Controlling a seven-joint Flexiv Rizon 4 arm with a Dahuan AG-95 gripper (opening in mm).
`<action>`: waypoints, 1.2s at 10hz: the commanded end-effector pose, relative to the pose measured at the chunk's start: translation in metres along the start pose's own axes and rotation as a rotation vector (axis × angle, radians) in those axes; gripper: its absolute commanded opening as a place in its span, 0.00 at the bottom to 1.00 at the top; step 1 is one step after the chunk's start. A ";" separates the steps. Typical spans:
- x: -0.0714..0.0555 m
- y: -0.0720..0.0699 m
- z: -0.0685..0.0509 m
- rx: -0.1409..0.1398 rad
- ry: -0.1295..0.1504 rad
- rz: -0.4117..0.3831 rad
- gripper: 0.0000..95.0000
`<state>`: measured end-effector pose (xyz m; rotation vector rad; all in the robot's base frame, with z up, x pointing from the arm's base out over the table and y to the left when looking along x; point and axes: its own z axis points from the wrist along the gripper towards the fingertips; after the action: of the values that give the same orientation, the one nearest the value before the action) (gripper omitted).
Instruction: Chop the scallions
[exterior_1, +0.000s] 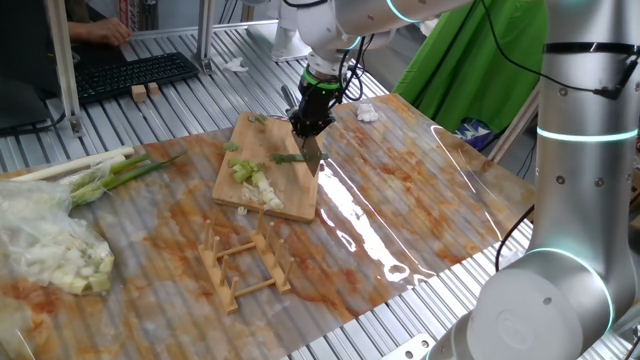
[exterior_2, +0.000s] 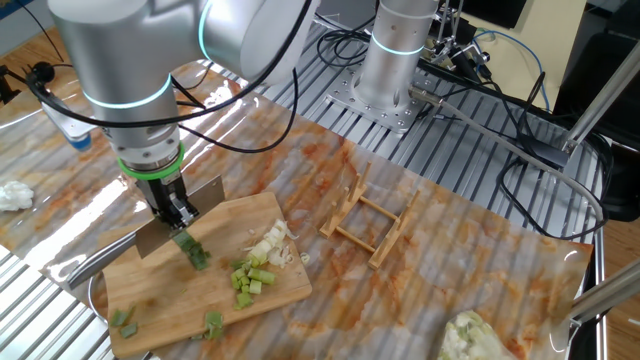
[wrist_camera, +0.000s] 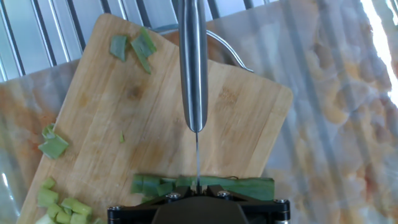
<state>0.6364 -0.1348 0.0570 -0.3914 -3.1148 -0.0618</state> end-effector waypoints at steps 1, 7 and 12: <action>-0.001 0.000 0.000 -0.007 0.000 -0.001 0.00; -0.001 0.000 0.001 -0.017 0.007 -0.008 0.00; -0.001 0.000 0.001 -0.010 0.007 0.006 0.00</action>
<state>0.6383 -0.1344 0.0538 -0.4039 -3.1085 -0.0724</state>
